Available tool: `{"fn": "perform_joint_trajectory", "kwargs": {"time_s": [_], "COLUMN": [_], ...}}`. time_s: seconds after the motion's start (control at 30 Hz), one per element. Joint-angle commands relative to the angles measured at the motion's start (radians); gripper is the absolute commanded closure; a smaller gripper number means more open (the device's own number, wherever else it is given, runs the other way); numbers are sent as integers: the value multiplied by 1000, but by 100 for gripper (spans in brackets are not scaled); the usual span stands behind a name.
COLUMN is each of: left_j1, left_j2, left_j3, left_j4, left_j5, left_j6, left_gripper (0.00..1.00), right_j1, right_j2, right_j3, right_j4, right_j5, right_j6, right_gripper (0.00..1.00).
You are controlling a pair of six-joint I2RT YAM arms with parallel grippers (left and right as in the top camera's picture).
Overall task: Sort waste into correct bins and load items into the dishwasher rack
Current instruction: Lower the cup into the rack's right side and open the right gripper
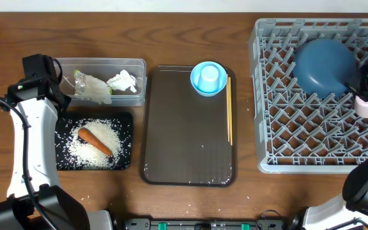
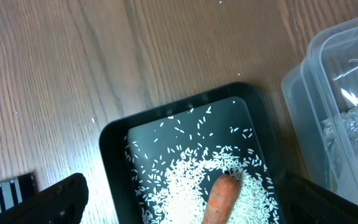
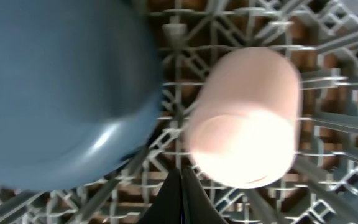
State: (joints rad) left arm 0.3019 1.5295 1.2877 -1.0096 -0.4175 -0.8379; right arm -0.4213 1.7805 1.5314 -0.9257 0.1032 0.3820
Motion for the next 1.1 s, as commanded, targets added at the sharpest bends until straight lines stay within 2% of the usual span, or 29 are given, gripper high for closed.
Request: {"fn": "perform_joint_trajectory", "kwargs": {"time_s": [0.0, 0.43, 1.07], "left_j1": [3, 3, 3], "left_j2": [-3, -3, -3], "left_j3": [-2, -2, -2], "left_j4": [-3, -3, -3], "left_j5": [-5, -5, -5], "left_j6": [-6, -6, -6], "left_gripper": [1, 1, 1], "right_j1": [-40, -138, -42], "right_j2": [6, 6, -15], "right_j3": [5, 5, 6], "right_j4": [-1, -10, 45], "right_j5": [37, 21, -33], "right_j6": [6, 6, -40], "right_gripper": [99, 99, 99]}}
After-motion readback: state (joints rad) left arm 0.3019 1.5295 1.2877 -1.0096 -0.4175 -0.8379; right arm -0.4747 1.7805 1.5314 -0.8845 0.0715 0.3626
